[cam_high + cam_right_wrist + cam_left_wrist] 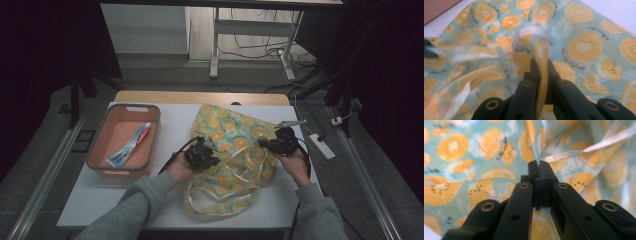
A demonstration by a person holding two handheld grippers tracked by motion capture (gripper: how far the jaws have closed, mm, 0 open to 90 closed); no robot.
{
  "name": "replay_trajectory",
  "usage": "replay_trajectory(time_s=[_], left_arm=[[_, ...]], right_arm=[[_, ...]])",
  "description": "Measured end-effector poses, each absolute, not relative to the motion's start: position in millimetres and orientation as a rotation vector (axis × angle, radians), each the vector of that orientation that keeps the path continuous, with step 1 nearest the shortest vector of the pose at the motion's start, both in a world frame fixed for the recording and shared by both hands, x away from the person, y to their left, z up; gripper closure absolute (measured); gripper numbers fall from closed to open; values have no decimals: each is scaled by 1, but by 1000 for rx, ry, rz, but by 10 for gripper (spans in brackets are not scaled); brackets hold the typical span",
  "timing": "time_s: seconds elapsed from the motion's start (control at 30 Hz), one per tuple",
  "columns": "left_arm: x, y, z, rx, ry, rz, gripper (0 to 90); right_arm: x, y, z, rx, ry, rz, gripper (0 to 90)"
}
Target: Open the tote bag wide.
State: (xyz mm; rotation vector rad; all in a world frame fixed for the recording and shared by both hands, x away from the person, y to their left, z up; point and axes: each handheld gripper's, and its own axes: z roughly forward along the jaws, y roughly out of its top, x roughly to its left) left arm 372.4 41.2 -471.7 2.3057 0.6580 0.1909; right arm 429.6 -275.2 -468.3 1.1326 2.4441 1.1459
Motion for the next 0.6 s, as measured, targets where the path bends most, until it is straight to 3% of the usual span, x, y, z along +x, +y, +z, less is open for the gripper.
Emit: replay_trajectory(time_s=[0.17,0.37,0.43,0.5,0.6], left_arm=[[395,62,-455,2156,808,239,890],[413,57,-474,2208,871,247,890],[415,59,-476,2206,874,244,889],[416,61,-477,2201,874,239,889],[418,62,-479,2206,877,239,889]], right_arm=[[428,-278,-469,1113,2454,1172,890],[425,-269,-485,1057,2511,1035,874],[425,-271,-487,1062,2518,1029,819],[422,-273,-484,1047,2505,1023,687],[410,-278,-463,999,2435,1129,593]])
